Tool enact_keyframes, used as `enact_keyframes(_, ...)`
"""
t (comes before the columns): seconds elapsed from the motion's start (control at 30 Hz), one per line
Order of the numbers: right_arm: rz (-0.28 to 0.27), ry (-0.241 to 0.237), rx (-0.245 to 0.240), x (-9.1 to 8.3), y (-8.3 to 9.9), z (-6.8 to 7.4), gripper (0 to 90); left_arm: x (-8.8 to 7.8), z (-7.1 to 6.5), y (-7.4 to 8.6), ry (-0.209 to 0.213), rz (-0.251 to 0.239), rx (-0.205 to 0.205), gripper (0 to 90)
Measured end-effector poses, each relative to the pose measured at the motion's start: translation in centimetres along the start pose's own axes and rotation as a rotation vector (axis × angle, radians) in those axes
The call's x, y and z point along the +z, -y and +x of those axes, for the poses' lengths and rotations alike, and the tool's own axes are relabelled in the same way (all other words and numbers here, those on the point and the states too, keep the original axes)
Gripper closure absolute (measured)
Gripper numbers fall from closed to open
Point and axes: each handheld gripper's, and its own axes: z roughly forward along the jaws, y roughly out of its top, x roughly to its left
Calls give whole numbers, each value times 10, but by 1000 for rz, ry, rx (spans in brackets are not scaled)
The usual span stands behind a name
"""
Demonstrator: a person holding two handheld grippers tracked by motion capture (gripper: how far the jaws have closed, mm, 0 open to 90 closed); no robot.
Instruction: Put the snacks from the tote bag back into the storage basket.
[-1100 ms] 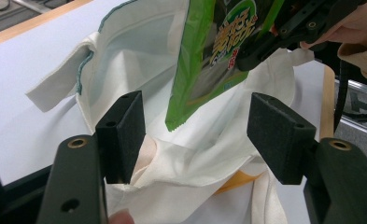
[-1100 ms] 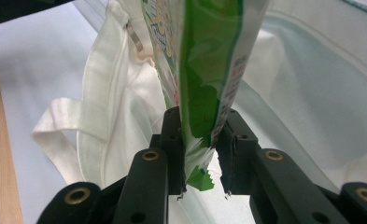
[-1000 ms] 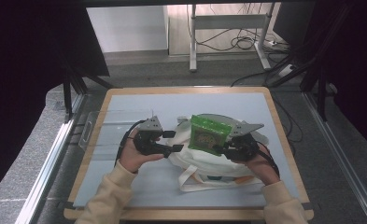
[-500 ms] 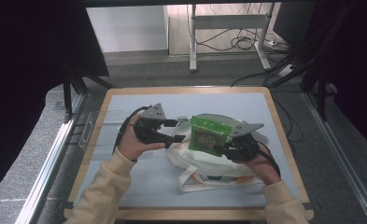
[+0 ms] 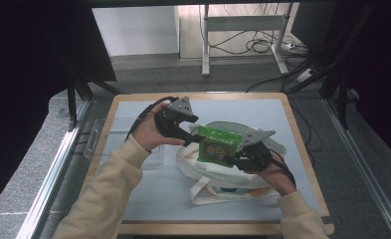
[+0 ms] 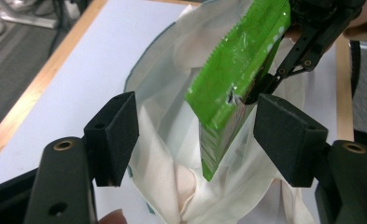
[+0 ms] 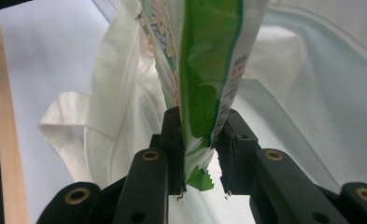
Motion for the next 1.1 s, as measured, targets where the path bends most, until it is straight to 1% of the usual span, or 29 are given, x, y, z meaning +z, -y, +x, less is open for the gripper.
enact_keyframes(0.03,0,0,-1,0,0,0,729,1,0,-1,5,4,8,313)
enact_keyframes(0.13,-1,3,0,-1,0,0,729,5,0,-8,14,40,42,308)
enact_keyframes(0.23,3,2,0,0,0,0,729,8,-1,-15,18,56,66,305)
enact_keyframes(0.3,6,0,1,1,0,1,729,12,-3,-20,31,74,88,308)
enact_keyframes(0.33,6,-2,-3,1,0,1,729,14,-3,-21,33,86,96,312)
enact_keyframes(0.47,5,0,-5,2,-2,2,729,28,-6,-26,72,152,143,346)
enact_keyframes(0.57,5,-3,-12,2,-2,3,729,35,-7,-28,84,184,161,391)
enact_keyframes(0.6,2,-4,-15,2,-2,3,729,37,-8,-29,87,191,171,430)
enact_keyframes(0.67,-3,-6,-20,2,-3,4,729,39,-9,-29,89,202,188,482)
enact_keyframes(0.7,-6,-6,-21,1,-3,4,729,41,-9,-30,96,209,201,534)
enact_keyframes(0.73,-11,-4,-25,0,-3,5,729,42,-10,-29,103,215,211,559)
enact_keyframes(0.77,-12,-1,-26,0,-4,5,729,42,-10,-29,108,220,214,625)
enact_keyframes(0.83,-10,6,-25,0,-4,5,728,43,-11,-29,112,228,221,687)
enact_keyframes(0.9,-10,4,-23,0,-3,4,726,42,-10,-28,113,235,231,706)
enact_keyframes(0.97,-13,2,-20,0,-3,4,721,42,-10,-28,115,231,232,718)
enact_keyframes(1.1,-35,0,-8,-1,-3,3,688,39,-9,-26,115,212,221,741)
